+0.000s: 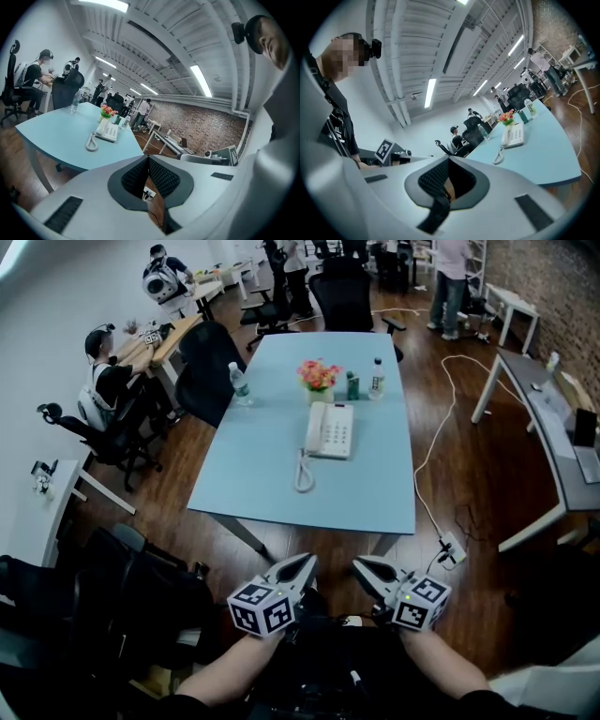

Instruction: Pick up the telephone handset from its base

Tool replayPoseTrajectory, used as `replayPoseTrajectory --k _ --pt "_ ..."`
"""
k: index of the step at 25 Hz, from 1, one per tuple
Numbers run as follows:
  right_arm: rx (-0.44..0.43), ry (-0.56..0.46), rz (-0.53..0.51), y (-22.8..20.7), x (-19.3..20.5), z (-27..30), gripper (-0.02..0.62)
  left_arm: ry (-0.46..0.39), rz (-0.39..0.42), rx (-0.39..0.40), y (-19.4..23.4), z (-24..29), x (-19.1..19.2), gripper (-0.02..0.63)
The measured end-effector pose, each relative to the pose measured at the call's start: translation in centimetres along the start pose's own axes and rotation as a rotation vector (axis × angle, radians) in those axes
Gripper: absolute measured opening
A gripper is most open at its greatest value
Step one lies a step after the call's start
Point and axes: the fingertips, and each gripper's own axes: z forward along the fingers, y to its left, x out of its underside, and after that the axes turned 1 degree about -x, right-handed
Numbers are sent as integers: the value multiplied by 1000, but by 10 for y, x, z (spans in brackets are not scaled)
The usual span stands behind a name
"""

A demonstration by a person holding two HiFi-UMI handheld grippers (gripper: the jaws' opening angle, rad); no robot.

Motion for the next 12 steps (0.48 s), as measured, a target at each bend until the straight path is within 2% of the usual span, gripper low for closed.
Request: replayPoseTrajectory --k 12 --pt "1 16 23 -9 0 24 18 28 -10 -6 25 7 -6 0"
